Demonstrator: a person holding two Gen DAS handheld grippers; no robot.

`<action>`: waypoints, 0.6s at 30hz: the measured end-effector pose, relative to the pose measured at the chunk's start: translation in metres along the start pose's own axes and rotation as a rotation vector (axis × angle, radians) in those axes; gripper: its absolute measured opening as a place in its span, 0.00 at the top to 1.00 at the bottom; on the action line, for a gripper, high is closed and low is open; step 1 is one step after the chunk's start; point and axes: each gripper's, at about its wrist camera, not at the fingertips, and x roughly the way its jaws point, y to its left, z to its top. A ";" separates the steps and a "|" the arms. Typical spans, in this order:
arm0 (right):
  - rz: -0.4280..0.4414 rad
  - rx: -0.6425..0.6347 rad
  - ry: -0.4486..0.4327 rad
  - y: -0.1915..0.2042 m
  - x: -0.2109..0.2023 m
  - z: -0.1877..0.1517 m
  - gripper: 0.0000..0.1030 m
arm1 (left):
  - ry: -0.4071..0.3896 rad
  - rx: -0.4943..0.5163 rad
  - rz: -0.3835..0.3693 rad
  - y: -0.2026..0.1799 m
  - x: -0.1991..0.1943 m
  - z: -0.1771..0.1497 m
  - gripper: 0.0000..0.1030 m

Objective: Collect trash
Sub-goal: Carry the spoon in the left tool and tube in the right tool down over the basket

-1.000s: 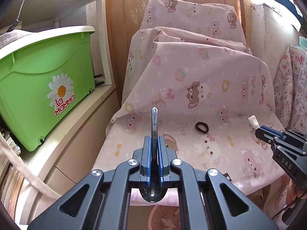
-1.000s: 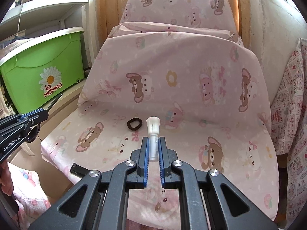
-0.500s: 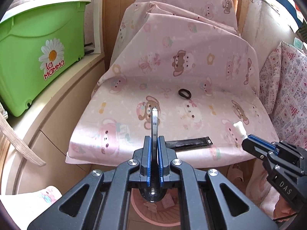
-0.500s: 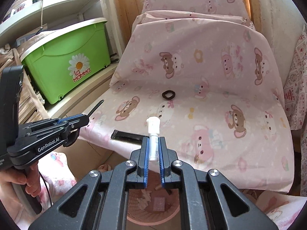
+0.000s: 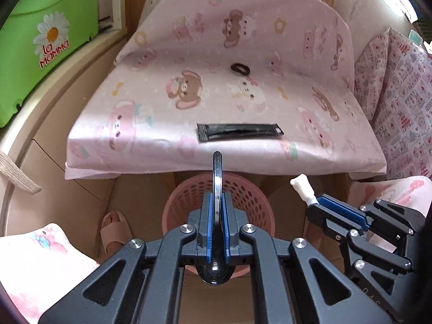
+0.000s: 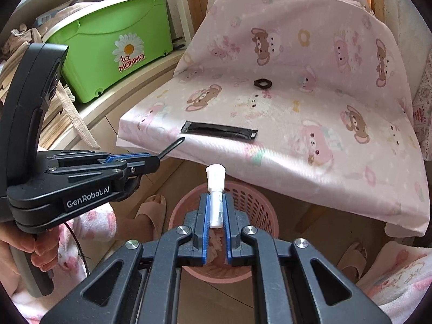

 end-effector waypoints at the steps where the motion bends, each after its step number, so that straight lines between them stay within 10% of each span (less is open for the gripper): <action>1: -0.006 -0.001 0.008 -0.001 0.003 -0.001 0.90 | 0.022 -0.016 -0.015 0.001 0.005 -0.001 0.94; 18: -0.150 0.084 0.193 -0.023 0.093 -0.030 0.90 | 0.307 -0.037 0.101 0.001 0.108 -0.023 0.94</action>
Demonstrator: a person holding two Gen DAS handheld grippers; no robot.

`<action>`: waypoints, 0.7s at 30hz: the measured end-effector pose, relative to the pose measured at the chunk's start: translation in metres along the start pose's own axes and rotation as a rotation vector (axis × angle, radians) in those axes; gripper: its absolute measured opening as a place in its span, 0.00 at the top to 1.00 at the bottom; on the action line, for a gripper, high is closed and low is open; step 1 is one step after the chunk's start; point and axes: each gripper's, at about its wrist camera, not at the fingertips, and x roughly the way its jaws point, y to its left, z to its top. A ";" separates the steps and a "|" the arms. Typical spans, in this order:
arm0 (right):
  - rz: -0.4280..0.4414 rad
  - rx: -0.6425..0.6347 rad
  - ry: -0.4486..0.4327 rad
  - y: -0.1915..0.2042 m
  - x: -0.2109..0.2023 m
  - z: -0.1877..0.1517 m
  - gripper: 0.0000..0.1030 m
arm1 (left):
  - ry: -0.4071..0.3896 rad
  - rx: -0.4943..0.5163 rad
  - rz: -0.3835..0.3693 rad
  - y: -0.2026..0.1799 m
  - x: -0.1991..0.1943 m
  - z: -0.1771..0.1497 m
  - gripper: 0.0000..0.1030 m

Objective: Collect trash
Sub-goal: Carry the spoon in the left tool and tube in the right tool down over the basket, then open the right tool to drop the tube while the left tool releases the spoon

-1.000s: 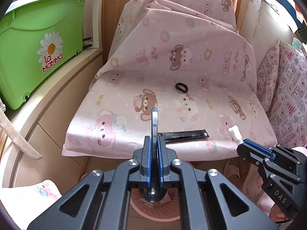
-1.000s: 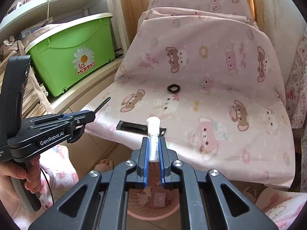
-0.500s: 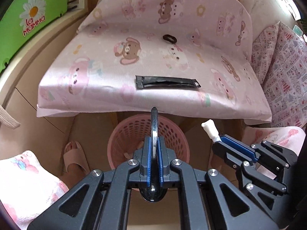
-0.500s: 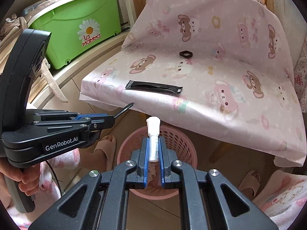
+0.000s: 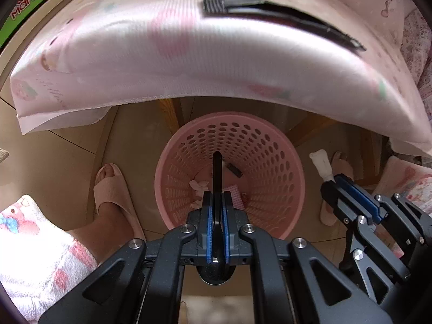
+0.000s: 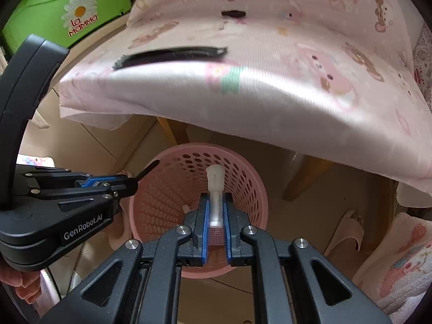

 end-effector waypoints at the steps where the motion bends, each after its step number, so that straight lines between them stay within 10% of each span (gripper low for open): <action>1: -0.010 0.001 0.014 -0.001 0.007 0.000 0.90 | 0.011 0.003 0.014 -0.001 0.007 0.001 0.94; 9: -0.046 0.034 0.084 -0.005 0.068 -0.017 0.90 | 0.127 -0.019 0.029 0.001 0.077 0.004 0.94; 21: -0.033 0.066 0.103 -0.010 0.093 -0.026 0.90 | 0.080 0.087 0.057 -0.002 0.107 -0.001 0.94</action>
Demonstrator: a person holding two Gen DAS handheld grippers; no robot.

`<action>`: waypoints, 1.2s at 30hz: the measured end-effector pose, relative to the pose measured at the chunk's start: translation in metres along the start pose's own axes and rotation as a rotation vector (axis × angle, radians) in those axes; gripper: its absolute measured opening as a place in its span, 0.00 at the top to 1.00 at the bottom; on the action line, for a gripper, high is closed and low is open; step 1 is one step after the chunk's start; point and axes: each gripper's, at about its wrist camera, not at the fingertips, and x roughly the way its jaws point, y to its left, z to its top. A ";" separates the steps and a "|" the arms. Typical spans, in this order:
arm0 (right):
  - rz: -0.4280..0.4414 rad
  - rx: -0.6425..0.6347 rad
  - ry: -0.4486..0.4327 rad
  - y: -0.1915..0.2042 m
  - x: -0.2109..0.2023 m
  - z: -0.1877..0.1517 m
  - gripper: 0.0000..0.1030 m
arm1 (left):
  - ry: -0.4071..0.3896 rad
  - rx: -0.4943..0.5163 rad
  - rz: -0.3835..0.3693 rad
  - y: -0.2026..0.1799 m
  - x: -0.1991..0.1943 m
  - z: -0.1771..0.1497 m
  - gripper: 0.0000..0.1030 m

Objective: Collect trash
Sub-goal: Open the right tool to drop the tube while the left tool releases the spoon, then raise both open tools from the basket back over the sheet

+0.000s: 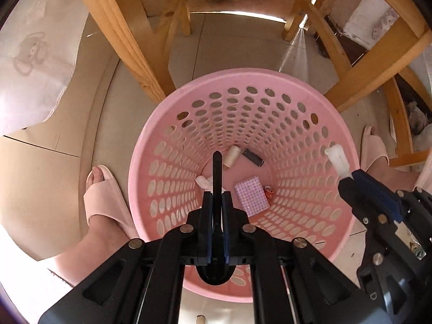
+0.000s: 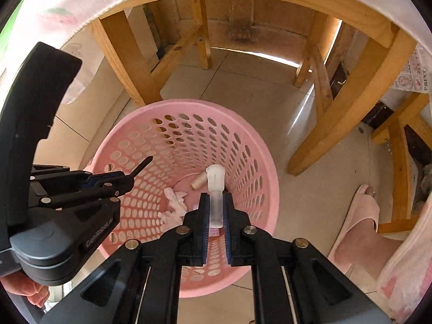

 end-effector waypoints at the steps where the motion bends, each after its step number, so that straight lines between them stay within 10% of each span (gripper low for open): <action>1: 0.004 0.006 0.001 -0.002 0.002 0.000 0.90 | -0.001 -0.004 -0.002 0.000 0.000 0.002 0.94; 12: 0.025 0.064 -0.005 -0.012 0.001 0.001 0.89 | -0.058 -0.025 -0.011 0.005 -0.013 0.004 0.74; 17: 0.025 0.080 -0.027 -0.014 -0.003 0.000 0.67 | -0.079 -0.025 0.022 0.006 -0.018 0.002 0.58; 36: -0.047 0.142 -0.085 -0.027 -0.043 0.007 0.67 | -0.159 -0.055 0.170 0.015 -0.054 -0.002 0.51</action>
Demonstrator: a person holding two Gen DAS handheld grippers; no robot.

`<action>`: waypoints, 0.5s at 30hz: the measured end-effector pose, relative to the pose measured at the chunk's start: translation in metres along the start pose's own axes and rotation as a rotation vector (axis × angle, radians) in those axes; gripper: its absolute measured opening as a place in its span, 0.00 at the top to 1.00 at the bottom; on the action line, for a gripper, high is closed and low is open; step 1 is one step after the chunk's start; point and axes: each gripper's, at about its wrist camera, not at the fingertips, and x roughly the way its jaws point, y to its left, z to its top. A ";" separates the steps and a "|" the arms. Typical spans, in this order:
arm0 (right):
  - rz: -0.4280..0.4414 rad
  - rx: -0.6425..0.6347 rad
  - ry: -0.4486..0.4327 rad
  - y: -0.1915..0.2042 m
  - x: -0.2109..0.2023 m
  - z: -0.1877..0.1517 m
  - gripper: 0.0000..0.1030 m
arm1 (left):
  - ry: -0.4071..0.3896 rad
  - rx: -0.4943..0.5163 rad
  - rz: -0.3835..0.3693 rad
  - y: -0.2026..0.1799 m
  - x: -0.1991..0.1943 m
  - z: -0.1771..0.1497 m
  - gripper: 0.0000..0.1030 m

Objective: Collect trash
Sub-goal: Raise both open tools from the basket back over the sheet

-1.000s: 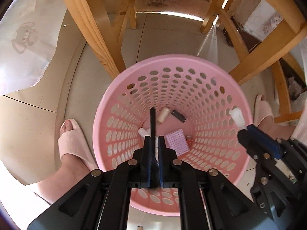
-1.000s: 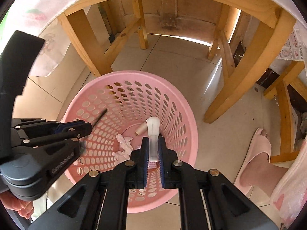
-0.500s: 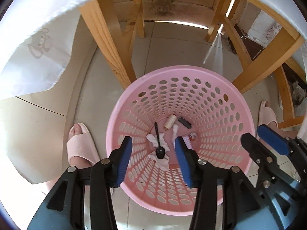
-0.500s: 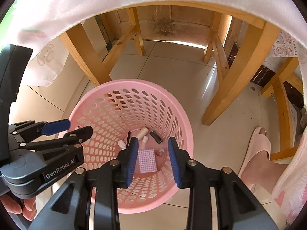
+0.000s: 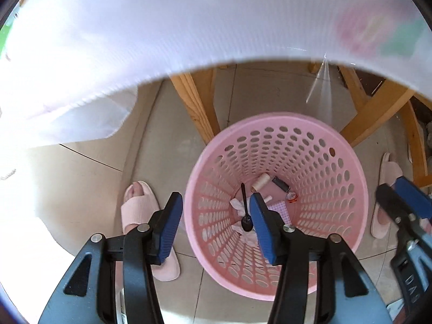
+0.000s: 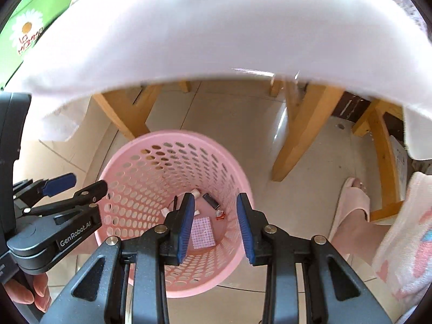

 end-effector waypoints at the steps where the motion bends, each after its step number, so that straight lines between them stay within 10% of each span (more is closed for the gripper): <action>1: -0.014 0.006 -0.002 -0.002 -0.004 0.002 0.67 | -0.011 -0.004 -0.003 0.001 -0.005 0.001 0.51; 15: 0.014 0.053 -0.023 -0.013 -0.072 0.013 0.67 | -0.143 -0.088 -0.004 0.018 -0.076 0.004 0.51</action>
